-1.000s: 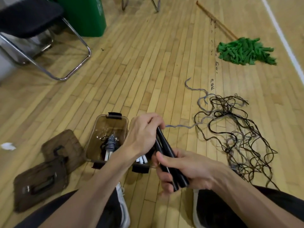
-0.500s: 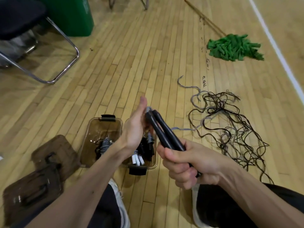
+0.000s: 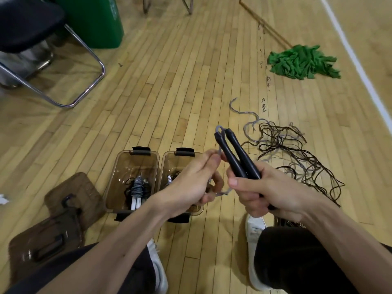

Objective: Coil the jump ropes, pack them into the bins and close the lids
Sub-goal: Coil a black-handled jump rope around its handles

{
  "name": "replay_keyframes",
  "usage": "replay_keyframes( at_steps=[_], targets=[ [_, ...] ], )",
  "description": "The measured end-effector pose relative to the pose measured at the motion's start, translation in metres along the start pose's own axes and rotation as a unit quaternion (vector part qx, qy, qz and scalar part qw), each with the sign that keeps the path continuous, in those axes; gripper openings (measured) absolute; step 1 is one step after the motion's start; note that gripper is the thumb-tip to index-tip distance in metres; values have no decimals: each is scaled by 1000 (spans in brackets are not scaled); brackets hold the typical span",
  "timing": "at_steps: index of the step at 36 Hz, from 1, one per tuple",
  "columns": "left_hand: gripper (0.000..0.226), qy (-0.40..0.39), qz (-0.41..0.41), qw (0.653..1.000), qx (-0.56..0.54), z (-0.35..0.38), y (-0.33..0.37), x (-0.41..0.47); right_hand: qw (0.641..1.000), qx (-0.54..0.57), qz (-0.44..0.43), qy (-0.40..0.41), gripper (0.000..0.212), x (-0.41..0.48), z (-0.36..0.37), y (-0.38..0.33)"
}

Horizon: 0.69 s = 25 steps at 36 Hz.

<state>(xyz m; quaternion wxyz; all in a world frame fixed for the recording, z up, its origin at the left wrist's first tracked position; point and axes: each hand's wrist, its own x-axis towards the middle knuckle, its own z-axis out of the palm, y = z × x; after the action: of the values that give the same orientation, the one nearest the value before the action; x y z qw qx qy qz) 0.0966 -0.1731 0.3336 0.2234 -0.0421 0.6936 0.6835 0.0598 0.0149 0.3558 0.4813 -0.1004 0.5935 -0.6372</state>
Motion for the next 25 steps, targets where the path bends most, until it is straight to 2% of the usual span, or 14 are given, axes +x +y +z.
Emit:
replay_keyframes(
  at_steps=[4,7,12,14,16,19,23,25],
  targets=[
    [26,-12,17,989,149,8,-9,-7,992,-92,23,83,14,2,-3,8],
    [23,-13,16,954,300,7,-18,-9,981,-149,46,112,16,2,-10,17],
    [32,-4,53,834,549,4,-25,-8,949,-269,66,151,17,3,-14,36],
    [35,-2,90,785,613,5,-23,-7,925,-338,67,162,13,6,-14,43],
    [33,-6,134,751,646,3,-17,-7,913,-367,82,162,12,8,-14,48],
    [30,-24,187,736,651,-5,-11,-7,913,-371,114,124,11,8,-13,52],
    [14,-41,242,749,616,-11,-18,-8,923,-346,163,29,12,6,-9,52],
    [12,-47,248,768,589,-14,-19,-8,924,-337,180,-15,11,5,-7,50]
  ],
)
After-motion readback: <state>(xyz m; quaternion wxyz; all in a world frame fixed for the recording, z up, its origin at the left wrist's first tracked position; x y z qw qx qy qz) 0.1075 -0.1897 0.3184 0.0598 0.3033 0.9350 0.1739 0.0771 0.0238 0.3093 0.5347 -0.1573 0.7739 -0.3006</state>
